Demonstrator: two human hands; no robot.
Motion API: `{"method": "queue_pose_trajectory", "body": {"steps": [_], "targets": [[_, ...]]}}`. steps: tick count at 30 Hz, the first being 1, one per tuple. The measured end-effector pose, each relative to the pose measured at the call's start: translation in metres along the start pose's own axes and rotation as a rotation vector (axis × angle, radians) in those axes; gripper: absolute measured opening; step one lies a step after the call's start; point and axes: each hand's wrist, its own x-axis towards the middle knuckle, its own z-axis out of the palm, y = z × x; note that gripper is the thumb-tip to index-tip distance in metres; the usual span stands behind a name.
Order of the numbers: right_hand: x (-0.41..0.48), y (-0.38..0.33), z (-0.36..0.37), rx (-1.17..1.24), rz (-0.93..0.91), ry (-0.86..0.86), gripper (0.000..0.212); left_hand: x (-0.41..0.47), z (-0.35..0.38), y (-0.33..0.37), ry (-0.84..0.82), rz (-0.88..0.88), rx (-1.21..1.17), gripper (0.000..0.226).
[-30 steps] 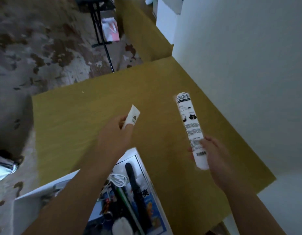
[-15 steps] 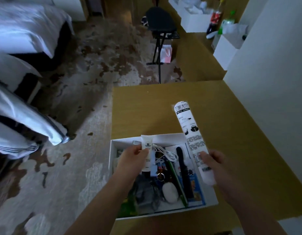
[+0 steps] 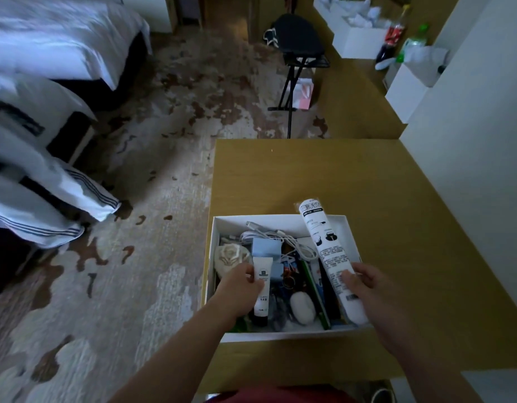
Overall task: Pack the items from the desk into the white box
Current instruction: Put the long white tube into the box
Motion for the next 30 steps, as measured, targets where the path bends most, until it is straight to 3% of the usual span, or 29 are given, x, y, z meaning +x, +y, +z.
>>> {"method": "queue_pose_trajectory", "body": {"steps": [7,14,19,22,27,30], "targets": [[-0.004,-0.002,-0.008,0.031,0.017,0.006,0.017,0.008,0.014,-0.002,0.009,0.061,0.208,0.002],[0.000,-0.005,-0.010,-0.043,0.019,0.012,0.012,0.014,0.023,-0.002,0.012,0.054,0.527,0.029],[0.007,0.000,-0.002,-0.153,0.111,-0.099,0.007,0.015,0.014,0.015,0.067,0.111,0.760,0.043],[0.013,0.000,0.006,-0.215,0.141,-0.147,0.008,0.016,0.017,0.034,0.132,0.163,0.471,0.027],[0.022,-0.005,0.017,-0.265,0.130,-0.171,0.015,0.030,0.043,0.067,-0.092,0.112,0.001,0.016],[0.029,-0.003,0.015,-0.345,0.106,-0.224,0.015,0.044,0.051,0.074,0.037,0.034,-0.131,0.019]]}}
